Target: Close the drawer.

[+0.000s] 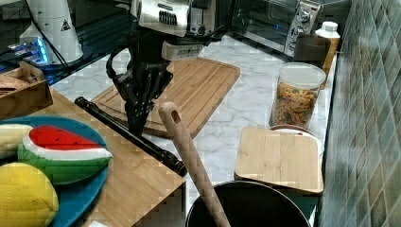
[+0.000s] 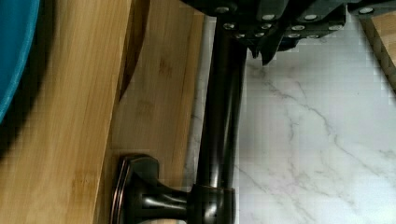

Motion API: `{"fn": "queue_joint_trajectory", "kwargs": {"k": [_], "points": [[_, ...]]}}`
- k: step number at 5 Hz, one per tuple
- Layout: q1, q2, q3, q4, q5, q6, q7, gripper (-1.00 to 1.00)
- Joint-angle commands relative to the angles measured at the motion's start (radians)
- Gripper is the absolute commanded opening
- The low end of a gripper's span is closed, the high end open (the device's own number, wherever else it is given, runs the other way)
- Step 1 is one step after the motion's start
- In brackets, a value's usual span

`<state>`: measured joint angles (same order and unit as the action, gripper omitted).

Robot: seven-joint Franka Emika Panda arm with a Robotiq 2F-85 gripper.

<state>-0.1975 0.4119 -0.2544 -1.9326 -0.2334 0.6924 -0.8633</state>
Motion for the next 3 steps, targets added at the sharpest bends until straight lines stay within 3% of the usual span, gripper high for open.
{"fn": "queue_joint_trajectory", "kwargs": {"k": [1,3], "points": [[-0.211,0.074,-0.164,0.146,-0.007,0.031,-0.066,-1.00],[-0.203,0.075,-0.173,0.145,-0.001,0.032,-0.070,-1.00]]}}
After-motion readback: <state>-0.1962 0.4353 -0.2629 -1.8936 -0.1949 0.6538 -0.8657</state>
